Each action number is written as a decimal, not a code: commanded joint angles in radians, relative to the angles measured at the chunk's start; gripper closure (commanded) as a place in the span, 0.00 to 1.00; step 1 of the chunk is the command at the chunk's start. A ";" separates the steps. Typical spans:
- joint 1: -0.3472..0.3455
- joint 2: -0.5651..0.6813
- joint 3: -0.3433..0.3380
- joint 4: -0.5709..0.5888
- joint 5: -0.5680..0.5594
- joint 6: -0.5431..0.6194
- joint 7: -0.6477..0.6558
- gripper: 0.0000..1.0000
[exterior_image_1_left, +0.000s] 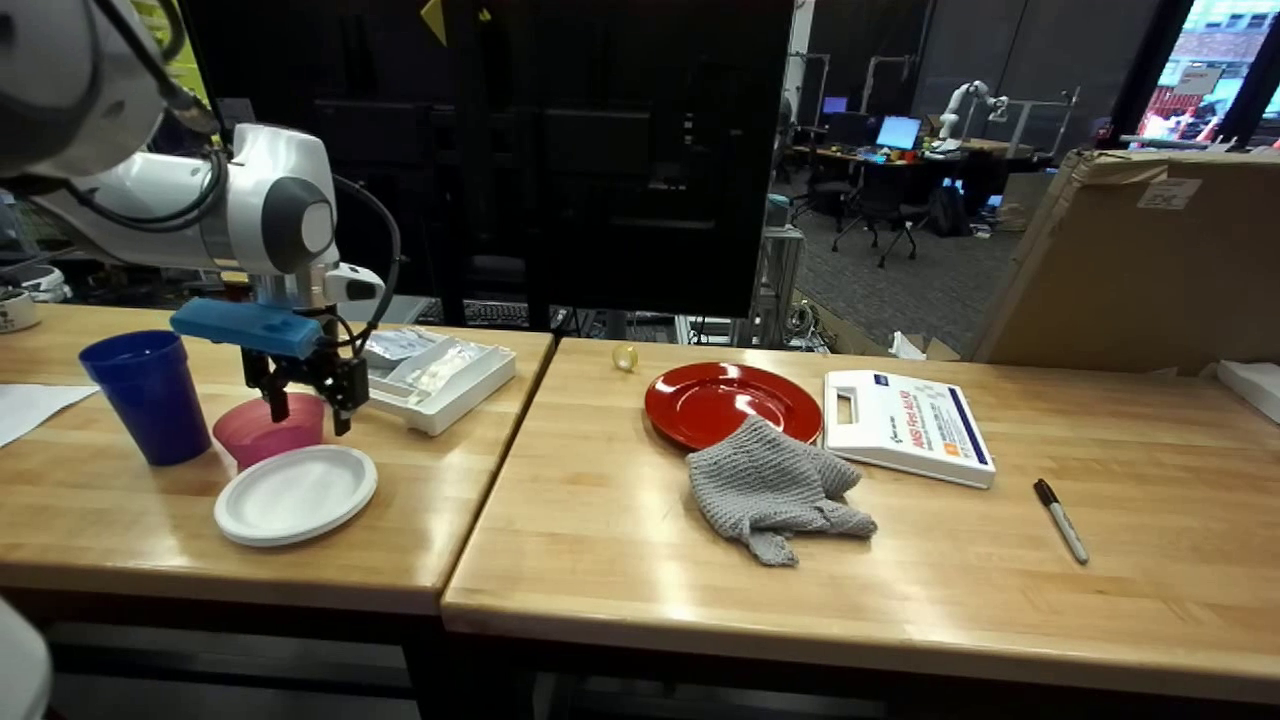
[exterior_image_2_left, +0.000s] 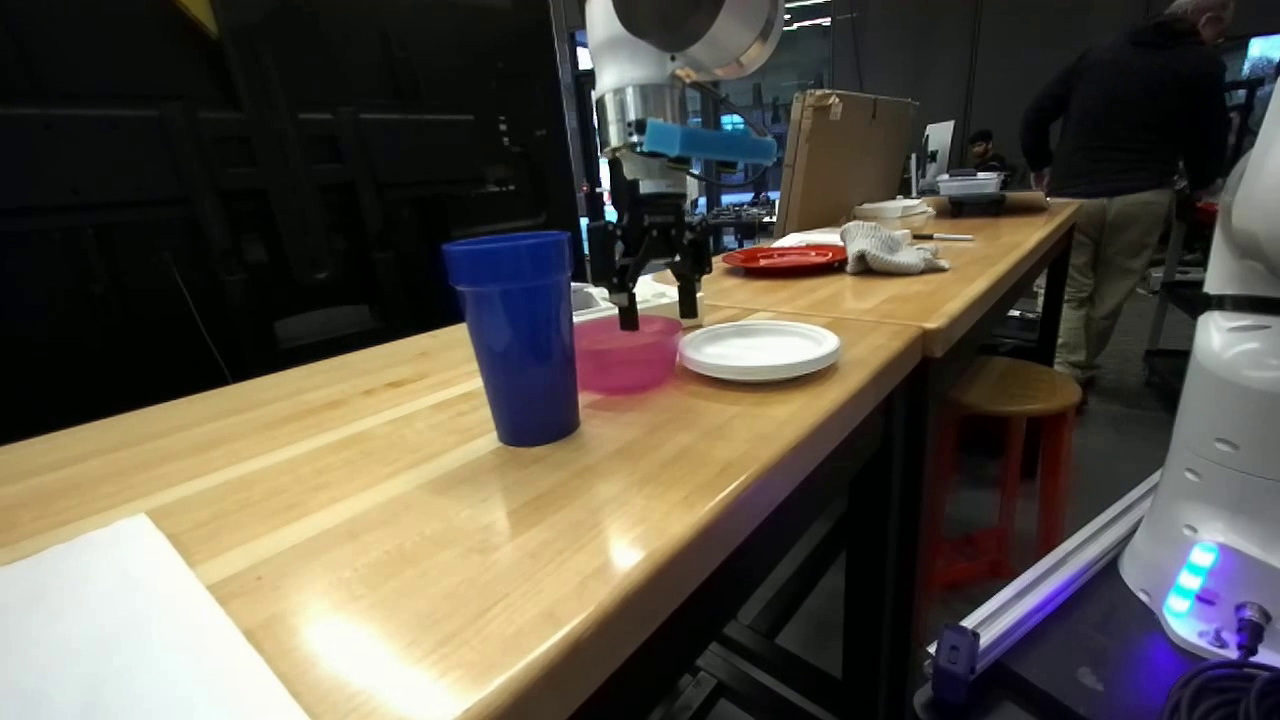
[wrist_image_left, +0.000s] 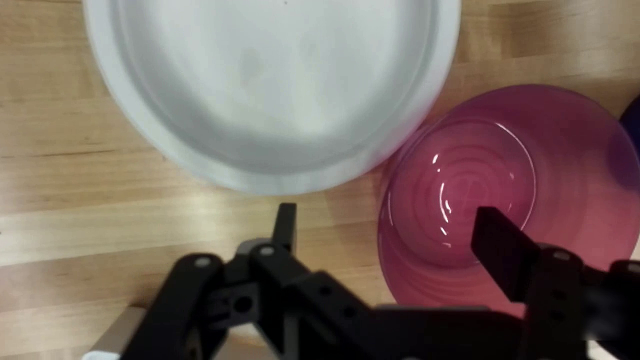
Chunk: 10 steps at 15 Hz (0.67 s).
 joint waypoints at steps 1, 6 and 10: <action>0.012 0.015 -0.012 0.009 -0.012 0.007 -0.036 0.43; 0.010 0.011 -0.021 -0.007 0.004 0.024 -0.067 0.81; 0.008 -0.002 -0.030 -0.022 0.014 0.045 -0.074 1.00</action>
